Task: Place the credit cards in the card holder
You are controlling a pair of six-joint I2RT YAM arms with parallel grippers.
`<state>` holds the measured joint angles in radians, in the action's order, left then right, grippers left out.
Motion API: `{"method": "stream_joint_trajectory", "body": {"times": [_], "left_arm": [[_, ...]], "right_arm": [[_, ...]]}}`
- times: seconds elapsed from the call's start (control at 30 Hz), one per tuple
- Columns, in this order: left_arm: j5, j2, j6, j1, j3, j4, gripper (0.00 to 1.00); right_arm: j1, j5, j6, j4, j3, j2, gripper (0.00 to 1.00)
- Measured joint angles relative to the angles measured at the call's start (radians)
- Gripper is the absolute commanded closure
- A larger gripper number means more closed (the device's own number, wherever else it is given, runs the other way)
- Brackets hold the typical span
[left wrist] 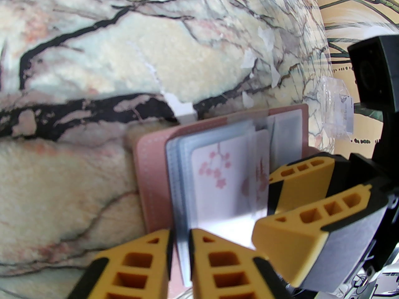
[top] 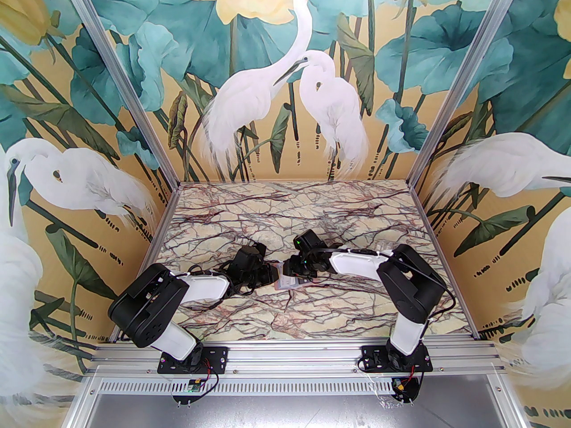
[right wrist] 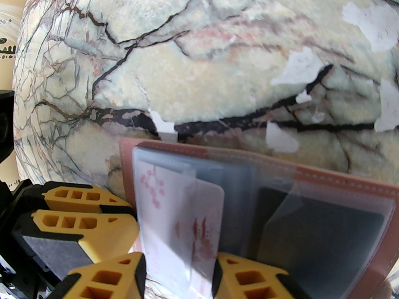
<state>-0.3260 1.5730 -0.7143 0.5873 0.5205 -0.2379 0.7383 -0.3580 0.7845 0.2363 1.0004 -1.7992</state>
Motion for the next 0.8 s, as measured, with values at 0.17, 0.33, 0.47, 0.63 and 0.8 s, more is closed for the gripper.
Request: {"method": "stream_joint_trajectory", "body": {"times": [0.17,0.33,0.47,0.63,0.8], "left_arm": [[0.000,0.000,0.000,0.000,0.000,0.000,0.80],[0.000,0.000,0.000,0.000,-0.002,-0.006,0.80],[0.001,-0.001,0.000,0.000,-0.011,-0.020,0.80],[0.005,-0.009,0.000,0.000,-0.030,-0.047,0.80],[0.010,-0.027,0.000,0.000,-0.051,-0.059,0.79]], "right_arm": [[0.008,0.018,-0.012,0.023,0.013,0.000,0.58],[0.013,0.037,-0.025,0.046,0.016,0.000,0.56],[0.015,0.069,-0.036,0.083,0.016,0.026,0.54],[0.015,0.113,-0.056,0.132,0.019,0.102,0.54],[0.017,0.137,-0.063,0.158,0.037,0.118,0.54]]}}
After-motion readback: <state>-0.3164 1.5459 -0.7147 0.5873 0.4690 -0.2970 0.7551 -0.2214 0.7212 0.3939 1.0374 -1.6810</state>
